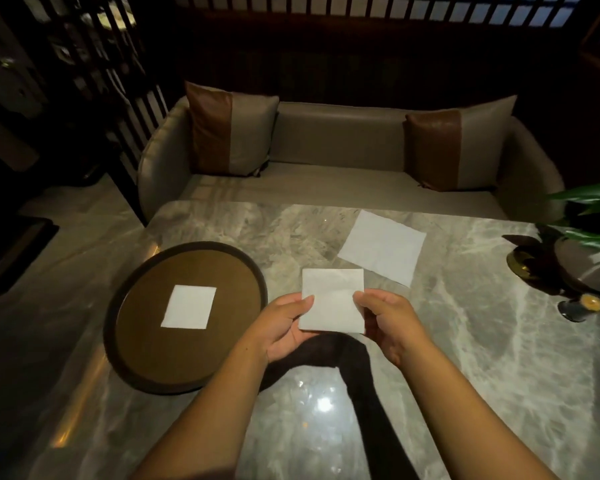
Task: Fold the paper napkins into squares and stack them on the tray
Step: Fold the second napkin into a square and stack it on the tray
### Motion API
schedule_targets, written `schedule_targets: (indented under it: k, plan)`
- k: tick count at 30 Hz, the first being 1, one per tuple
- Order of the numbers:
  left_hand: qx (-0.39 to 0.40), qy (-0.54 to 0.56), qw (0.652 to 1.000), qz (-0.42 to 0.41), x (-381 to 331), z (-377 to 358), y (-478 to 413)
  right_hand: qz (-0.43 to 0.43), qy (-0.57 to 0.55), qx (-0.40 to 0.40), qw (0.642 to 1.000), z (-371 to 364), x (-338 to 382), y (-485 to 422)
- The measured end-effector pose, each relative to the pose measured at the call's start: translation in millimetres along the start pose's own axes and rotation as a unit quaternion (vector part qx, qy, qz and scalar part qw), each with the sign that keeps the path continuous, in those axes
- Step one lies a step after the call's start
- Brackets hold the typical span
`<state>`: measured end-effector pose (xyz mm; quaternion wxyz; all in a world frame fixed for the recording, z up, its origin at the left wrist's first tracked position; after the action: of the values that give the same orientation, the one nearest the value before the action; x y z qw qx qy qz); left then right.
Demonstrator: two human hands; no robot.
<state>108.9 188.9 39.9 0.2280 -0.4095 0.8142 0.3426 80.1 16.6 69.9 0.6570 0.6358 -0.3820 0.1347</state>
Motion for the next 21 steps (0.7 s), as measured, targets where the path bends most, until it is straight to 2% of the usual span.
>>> schedule_targets:
  k: [12,21]
  plan:
    - [-0.021,-0.001,1.000,-0.016,-2,-2,-3,0.001,0.002,0.019,1.000,-7,10,-6]
    - [-0.086,0.006,0.996,-0.022,-22,55,15,-0.032,0.018,0.026,0.999,-63,-15,-16]
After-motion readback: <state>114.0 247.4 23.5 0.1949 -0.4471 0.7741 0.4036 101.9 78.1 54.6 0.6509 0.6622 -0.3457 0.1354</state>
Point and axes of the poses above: each hand's wrist, its own y-axis away from the middle knuckle, its own z-axis out of the back of the hand, x = y × z, the point moved 7 cm from there along -y, towards the middle knuckle, and after that the axes turned 14 degrees about -z, right-handed, at the moved point
